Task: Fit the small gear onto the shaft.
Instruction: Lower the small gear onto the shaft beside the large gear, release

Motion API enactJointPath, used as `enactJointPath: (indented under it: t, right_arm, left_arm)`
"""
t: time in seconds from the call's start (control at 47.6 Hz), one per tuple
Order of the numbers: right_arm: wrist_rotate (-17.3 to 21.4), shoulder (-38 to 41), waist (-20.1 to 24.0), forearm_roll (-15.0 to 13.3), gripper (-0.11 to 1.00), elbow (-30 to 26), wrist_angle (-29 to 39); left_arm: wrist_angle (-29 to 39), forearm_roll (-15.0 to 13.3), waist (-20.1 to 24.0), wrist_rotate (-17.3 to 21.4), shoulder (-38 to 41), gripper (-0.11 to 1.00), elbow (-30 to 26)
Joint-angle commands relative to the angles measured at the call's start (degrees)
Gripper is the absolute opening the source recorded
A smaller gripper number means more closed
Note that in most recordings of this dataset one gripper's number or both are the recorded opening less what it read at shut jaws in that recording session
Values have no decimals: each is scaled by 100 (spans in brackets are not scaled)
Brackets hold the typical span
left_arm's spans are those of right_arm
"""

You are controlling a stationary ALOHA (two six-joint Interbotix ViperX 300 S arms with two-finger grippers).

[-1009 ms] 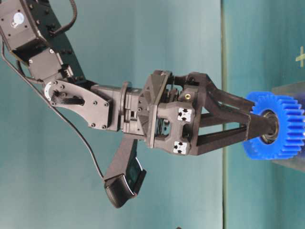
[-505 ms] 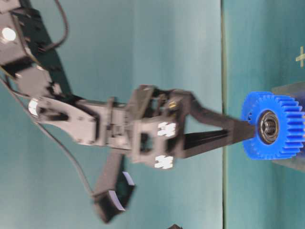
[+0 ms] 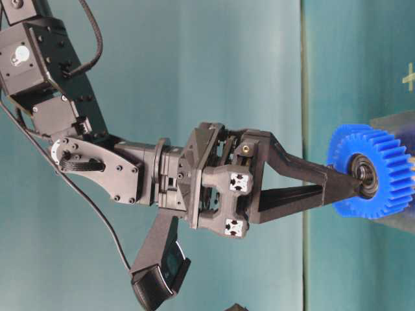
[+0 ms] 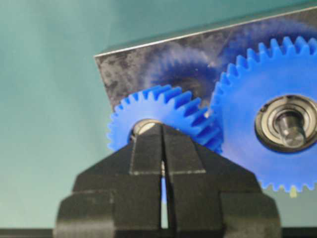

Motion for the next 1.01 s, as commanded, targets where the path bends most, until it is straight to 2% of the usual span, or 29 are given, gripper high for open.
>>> enactJointPath:
  t: [0.0,0.399,0.673,0.988]
  right_arm:
    - [-26,-141,-97,-18,0,-62,-97]
    - [185,-554,-158,-123,0,396,-123]
    - [281,-861,-141,-132,0,334,-229]
    - [272,-721,-132,-123,0,308,-448]
  left_arm:
    - [-62,9,0,-9,-18,0,-70]
    - [-62,9,0,-9,-9,0,-79]
    - [-62,9,0,-9,-9,0,-62]
    - [-62,9,0,-9,0,0,-62]
